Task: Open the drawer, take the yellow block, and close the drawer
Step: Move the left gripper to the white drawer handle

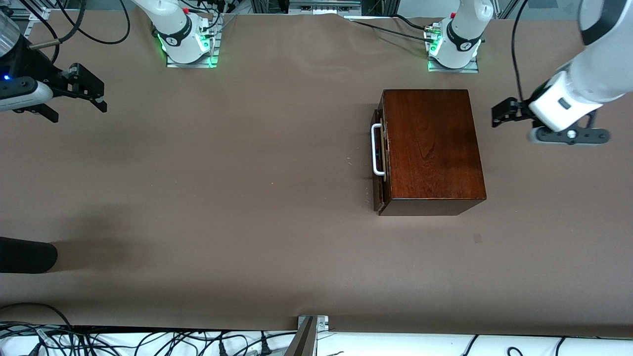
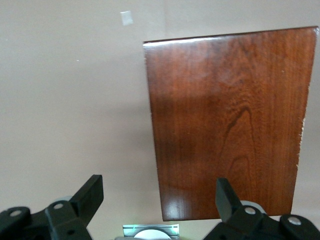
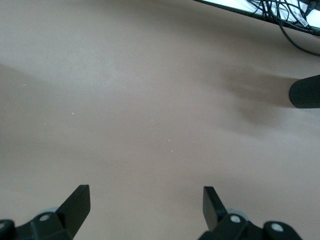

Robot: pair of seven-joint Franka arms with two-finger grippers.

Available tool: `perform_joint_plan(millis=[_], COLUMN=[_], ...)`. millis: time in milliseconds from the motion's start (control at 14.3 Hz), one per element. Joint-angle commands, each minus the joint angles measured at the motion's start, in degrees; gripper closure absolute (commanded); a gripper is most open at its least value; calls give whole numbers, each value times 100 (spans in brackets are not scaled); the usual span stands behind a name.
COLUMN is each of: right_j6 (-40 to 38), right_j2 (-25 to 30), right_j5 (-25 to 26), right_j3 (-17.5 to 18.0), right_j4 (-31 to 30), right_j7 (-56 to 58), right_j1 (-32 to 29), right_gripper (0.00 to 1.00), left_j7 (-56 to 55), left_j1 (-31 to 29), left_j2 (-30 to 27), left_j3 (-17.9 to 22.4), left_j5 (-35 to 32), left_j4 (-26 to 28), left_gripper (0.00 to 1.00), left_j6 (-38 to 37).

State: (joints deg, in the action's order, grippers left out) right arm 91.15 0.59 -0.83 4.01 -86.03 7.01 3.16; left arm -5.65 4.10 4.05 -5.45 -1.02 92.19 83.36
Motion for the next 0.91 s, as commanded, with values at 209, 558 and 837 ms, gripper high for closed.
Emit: perform_joint_plan(millis=[209,558,837], right_j6=[-106,-98,-45], right_j2=[38,20,12], right_j5=[22,57,57], right_j3=[21,30,30], right_j4=[60,51,51], right_j7=[11,-6,-15], right_j1=[-8,-8,27], right_gripper=[0,0,0], left_j7=[-1453,-2957,-3785], left_j1=[1002,2190,2894], left_j2=[746,1343,1800], left_j3=[-369,-369,-369], left_j5=[50,40,-598], left_j4=[-597,-536,-518], left_gripper=[0,0,0], left_j6=[294,1014,1385])
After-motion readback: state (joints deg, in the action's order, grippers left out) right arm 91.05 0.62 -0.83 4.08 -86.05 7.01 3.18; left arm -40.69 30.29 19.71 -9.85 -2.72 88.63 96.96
